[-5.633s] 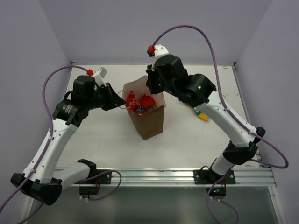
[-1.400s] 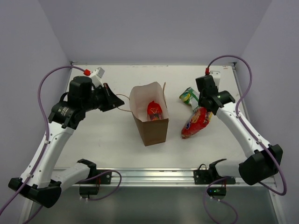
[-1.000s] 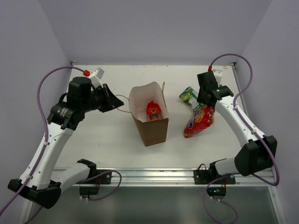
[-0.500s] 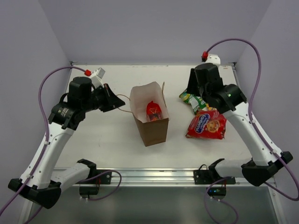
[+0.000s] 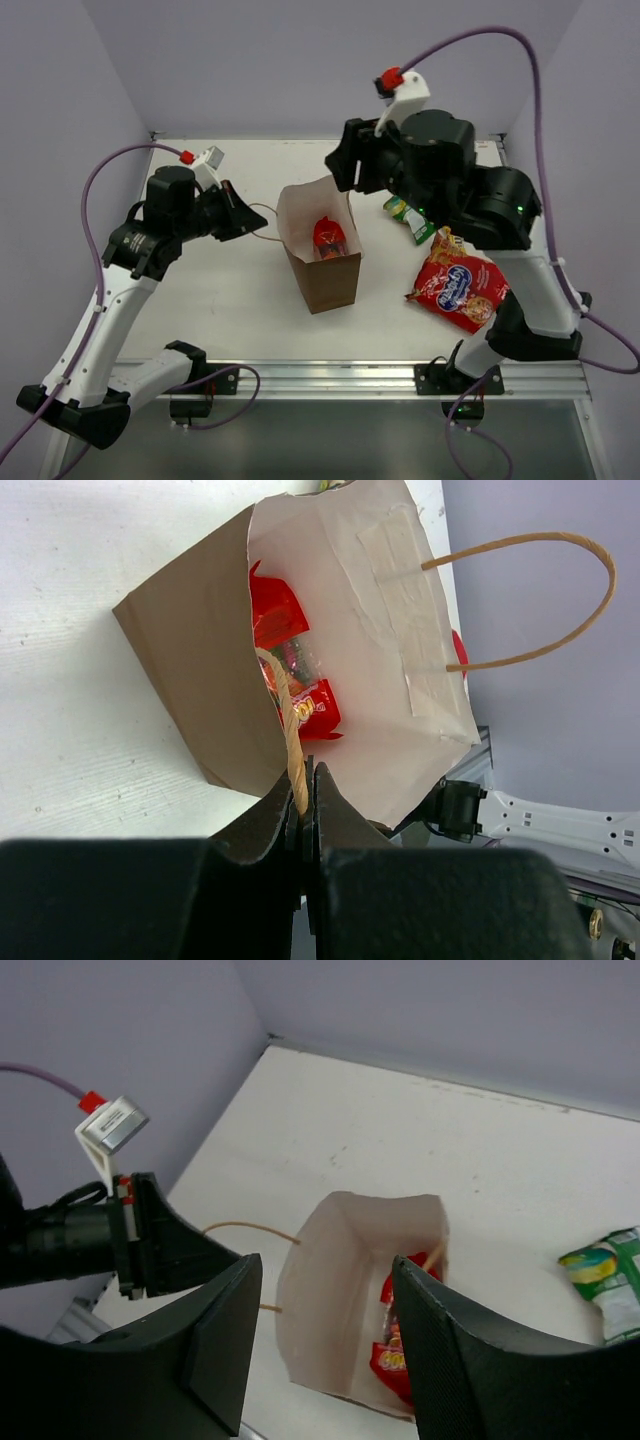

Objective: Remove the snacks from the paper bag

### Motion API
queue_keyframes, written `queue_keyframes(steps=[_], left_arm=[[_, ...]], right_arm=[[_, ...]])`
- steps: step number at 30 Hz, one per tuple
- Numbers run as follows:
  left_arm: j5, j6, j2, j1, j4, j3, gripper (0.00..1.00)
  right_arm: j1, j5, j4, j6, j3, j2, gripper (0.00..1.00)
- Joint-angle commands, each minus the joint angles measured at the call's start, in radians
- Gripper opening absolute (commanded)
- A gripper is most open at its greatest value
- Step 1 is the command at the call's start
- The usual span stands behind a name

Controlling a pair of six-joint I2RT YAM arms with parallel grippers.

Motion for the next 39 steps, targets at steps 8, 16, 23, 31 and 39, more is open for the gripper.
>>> queue_keyframes(steps=[8, 16, 23, 31, 39], left_arm=[[0.002, 0.002, -0.02, -0.002, 0.013, 0.026, 0.01], [0.006, 0.008, -0.018, -0.002, 0.001, 0.046, 0.01], [0.012, 0.008, -0.021, -0.002, 0.014, 0.033, 0.01], [0.018, 0.005, -0.024, -0.002, 0.028, 0.026, 0.01], [0.022, -0.004, -0.03, -0.002, 0.037, 0.014, 0.01]], right_arm=[[0.029, -0.246, -0.012, 0.067, 0.023, 0.28, 0.55], [-0.02, -0.178, -0.02, 0.163, -0.223, 0.268, 0.47], [-0.025, -0.126, -0.021, 0.18, -0.415, 0.21, 0.41], [-0.025, -0.126, -0.003, 0.174, -0.54, 0.171, 0.35], [-0.025, -0.169, 0.032, 0.145, -0.629, 0.145, 0.35]])
